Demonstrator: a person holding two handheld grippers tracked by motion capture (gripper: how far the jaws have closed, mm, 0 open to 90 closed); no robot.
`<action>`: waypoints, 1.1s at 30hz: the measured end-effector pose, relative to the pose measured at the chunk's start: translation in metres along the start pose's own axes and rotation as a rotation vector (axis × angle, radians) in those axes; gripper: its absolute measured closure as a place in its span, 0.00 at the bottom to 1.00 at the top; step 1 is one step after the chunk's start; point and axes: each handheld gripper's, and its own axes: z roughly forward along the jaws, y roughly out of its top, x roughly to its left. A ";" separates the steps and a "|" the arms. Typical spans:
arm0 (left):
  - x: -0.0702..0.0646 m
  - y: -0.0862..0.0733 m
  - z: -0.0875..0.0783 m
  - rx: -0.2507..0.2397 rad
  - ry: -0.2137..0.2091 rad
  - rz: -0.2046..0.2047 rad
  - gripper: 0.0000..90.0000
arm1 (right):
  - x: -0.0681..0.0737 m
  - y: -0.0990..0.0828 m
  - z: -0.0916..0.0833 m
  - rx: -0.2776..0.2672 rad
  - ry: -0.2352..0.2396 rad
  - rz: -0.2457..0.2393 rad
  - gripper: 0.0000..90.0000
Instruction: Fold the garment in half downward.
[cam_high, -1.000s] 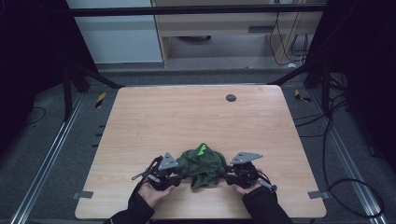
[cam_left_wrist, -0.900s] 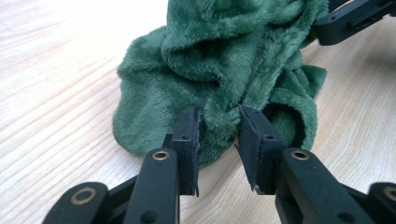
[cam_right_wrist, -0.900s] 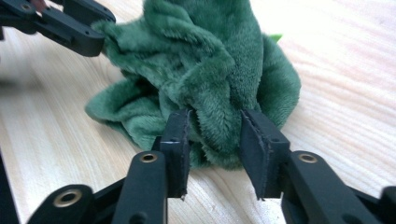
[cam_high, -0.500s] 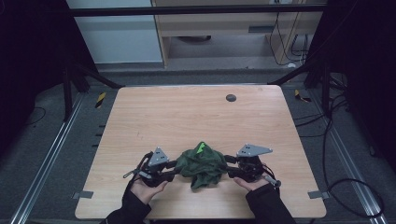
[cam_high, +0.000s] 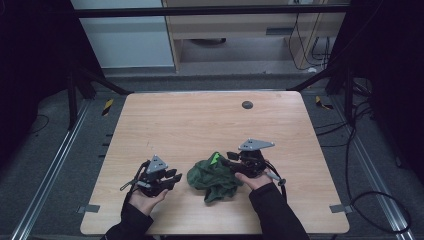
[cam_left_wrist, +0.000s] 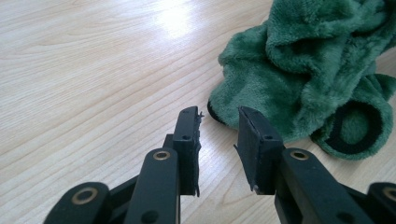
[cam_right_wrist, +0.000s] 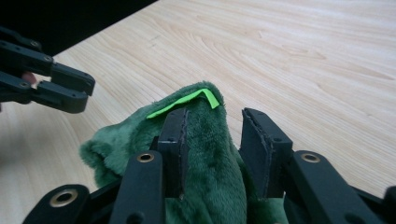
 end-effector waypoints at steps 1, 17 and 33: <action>0.000 0.000 0.000 0.000 0.000 0.000 0.77 | 0.000 -0.001 0.004 0.011 0.003 0.001 0.69; -0.001 0.003 0.002 -0.003 0.001 0.001 0.77 | 0.004 -0.009 -0.004 0.075 0.072 -0.022 0.98; -0.016 0.039 0.016 -0.035 -0.071 0.034 0.99 | 0.015 -0.028 -0.031 0.067 0.148 -0.046 0.98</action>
